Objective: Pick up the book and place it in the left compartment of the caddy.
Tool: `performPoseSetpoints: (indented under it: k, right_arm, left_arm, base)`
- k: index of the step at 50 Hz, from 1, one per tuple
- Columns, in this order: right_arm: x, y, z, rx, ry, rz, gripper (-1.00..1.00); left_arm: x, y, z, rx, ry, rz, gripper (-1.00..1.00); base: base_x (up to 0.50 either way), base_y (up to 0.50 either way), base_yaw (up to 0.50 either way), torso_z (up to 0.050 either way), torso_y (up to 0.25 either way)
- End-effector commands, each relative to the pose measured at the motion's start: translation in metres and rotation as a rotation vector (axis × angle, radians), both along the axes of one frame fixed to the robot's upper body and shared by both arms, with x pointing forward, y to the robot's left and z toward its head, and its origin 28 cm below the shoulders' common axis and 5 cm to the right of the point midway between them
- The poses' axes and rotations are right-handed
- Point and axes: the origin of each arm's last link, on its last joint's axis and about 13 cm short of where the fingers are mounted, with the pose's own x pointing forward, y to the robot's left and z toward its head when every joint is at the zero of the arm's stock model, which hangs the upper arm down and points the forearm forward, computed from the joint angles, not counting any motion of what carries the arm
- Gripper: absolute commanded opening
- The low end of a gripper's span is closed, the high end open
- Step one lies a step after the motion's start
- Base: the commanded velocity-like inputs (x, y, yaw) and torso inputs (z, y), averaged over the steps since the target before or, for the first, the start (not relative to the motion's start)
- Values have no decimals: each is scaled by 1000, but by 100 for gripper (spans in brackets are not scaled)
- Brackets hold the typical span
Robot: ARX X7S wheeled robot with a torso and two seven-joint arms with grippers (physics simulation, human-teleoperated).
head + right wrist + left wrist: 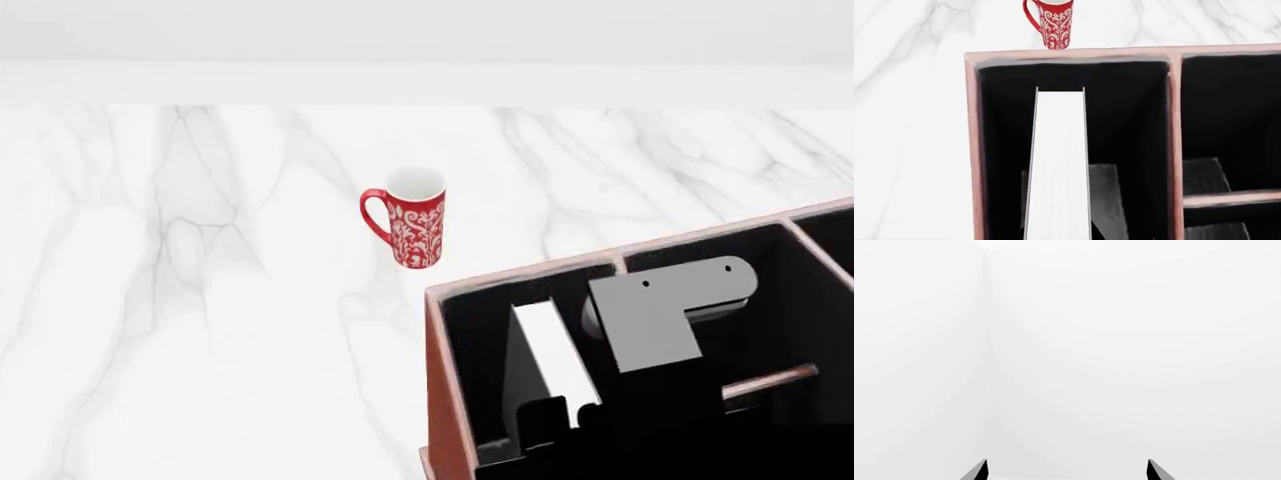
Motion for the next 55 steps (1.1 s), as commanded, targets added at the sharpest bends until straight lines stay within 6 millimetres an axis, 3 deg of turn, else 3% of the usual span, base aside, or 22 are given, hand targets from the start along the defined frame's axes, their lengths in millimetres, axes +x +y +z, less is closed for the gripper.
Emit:
performPoseSetpoints:
  k: [1, 55]
  right_arm:
    - [6, -2, -1, -20, -43, -8, -100]
    - [22, -3, -27, -33, -17, -40, -100]
  left_arm:
    - [0, 0, 0, 4, -1, -3, 100]
    - [0, -1, 0, 9, -3, -9, 100]
  base:
    - [0, 0, 0, 0, 0]
    - [0, 0, 0, 0, 1]
